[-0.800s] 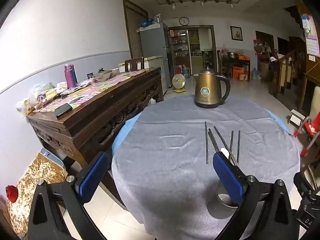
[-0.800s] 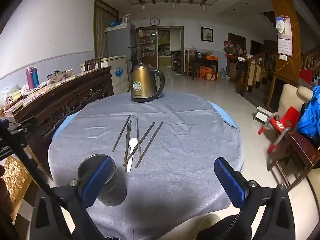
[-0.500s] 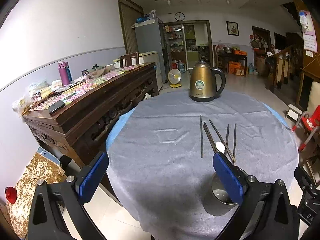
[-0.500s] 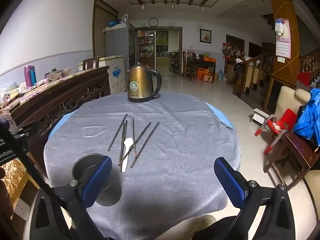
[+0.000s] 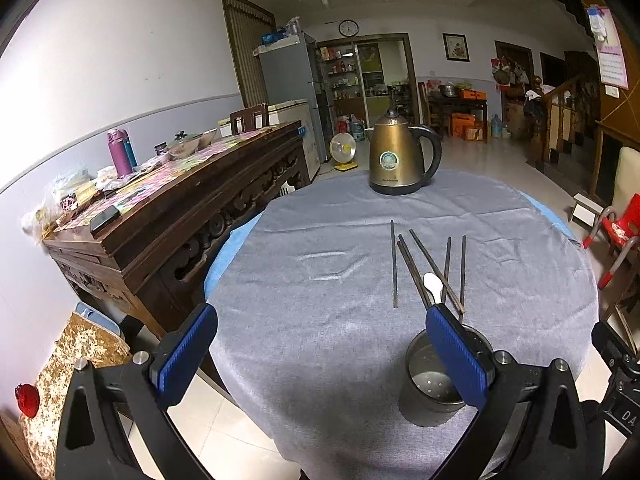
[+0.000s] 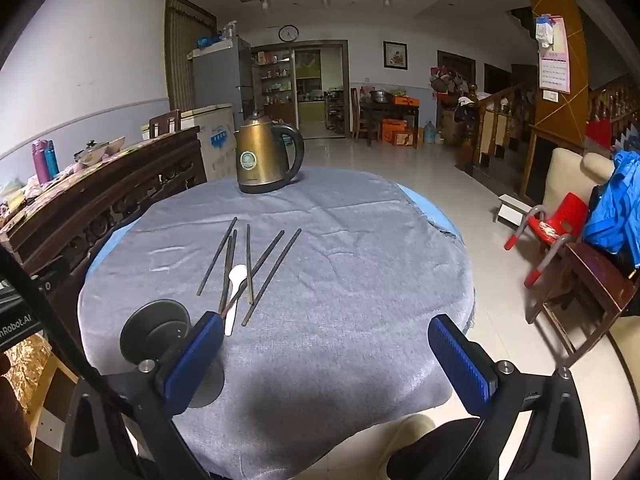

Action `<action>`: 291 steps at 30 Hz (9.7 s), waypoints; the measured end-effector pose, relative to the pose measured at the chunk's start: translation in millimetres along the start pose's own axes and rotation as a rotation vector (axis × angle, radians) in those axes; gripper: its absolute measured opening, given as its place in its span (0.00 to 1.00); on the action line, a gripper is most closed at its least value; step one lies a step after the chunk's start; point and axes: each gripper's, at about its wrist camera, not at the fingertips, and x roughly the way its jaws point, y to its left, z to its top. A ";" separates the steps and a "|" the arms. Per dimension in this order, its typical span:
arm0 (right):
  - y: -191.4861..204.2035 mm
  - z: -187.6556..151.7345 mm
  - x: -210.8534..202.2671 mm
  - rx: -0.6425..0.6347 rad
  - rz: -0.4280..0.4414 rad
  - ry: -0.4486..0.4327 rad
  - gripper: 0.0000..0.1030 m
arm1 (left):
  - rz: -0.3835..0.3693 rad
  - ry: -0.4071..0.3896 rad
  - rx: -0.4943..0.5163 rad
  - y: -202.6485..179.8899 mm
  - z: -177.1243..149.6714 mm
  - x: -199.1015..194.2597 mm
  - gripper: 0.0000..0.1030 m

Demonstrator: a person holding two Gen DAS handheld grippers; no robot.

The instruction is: Organize utensils

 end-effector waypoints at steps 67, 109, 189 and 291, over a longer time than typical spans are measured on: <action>24.1 -2.5 2.6 -0.043 0.029 0.008 1.00 | -0.001 0.009 -0.030 11.1 -4.0 5.8 1.00; 19.1 107.9 387.7 0.254 0.138 0.646 0.29 | -0.364 0.657 0.049 -101.1 131.2 445.9 0.55; -42.4 112.6 230.9 0.212 0.097 0.171 0.06 | -0.394 -0.195 -0.169 29.2 84.6 51.8 0.05; 8.6 54.4 69.4 0.238 0.422 -0.112 0.28 | -0.078 0.010 -0.040 8.1 39.2 52.3 0.52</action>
